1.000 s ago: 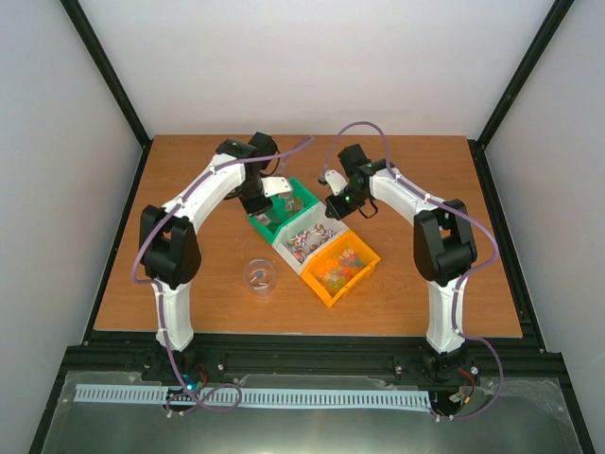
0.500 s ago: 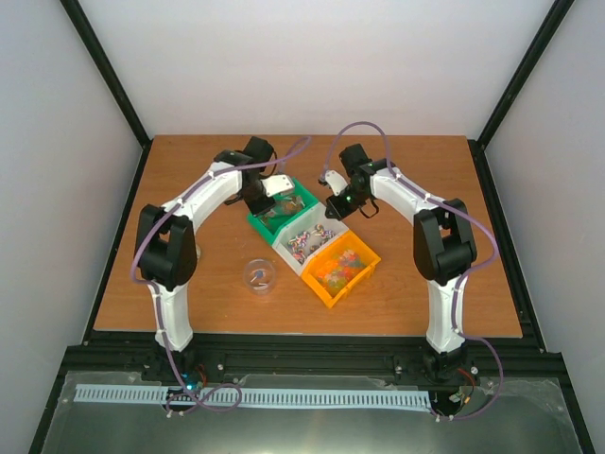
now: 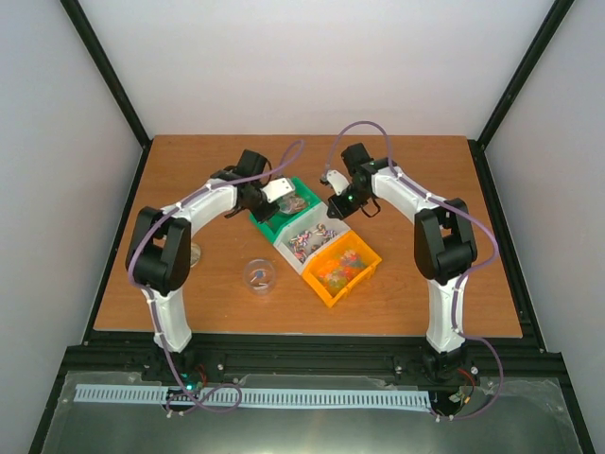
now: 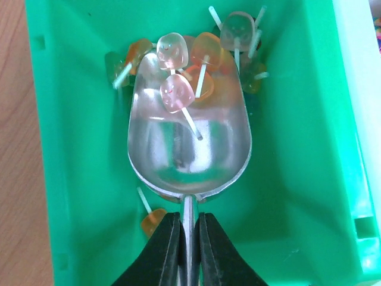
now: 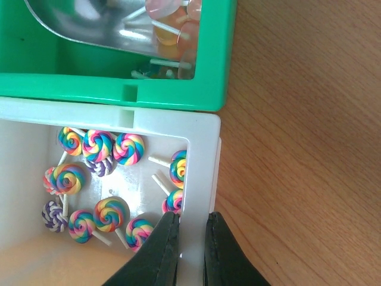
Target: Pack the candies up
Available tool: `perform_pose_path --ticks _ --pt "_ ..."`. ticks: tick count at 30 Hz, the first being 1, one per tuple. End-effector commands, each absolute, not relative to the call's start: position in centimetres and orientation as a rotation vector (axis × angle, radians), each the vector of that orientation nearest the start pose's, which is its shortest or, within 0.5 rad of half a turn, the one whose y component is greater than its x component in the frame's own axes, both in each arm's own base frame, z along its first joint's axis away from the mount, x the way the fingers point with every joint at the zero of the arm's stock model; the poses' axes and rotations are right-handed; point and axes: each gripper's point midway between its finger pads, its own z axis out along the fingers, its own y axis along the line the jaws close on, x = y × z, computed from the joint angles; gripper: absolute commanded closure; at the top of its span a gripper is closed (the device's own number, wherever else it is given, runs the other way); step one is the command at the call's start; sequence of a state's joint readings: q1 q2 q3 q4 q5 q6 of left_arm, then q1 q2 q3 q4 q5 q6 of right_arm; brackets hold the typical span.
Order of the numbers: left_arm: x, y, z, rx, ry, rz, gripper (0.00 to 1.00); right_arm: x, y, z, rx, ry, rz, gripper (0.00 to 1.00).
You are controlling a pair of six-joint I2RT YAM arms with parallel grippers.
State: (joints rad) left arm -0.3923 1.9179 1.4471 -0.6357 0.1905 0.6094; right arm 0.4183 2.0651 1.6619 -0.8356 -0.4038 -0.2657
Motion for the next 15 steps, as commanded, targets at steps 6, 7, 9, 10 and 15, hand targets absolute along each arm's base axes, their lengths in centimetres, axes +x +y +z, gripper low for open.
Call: perform_pose_path --ticks 6,7,9,10,15 --pt "40.2 -21.3 6.6 1.205 2.231 -0.43 0.99 39.4 26.5 9.3 -1.087 2.537 0.71 0.97" --pt "40.2 -21.1 7.0 1.193 2.219 -0.444 0.99 39.6 26.2 9.2 -1.075 2.543 0.706 0.97" --pt "40.2 -20.5 7.5 1.176 2.205 -0.449 0.99 40.0 25.7 9.2 -1.057 2.553 0.695 0.97" --pt "40.2 -20.2 7.7 1.171 2.2 -0.446 0.99 40.1 25.5 9.2 -1.052 2.555 0.691 0.97" --pt "39.7 -18.7 8.6 1.139 2.18 -0.416 0.99 40.2 24.9 9.2 -1.04 2.559 0.685 0.97"
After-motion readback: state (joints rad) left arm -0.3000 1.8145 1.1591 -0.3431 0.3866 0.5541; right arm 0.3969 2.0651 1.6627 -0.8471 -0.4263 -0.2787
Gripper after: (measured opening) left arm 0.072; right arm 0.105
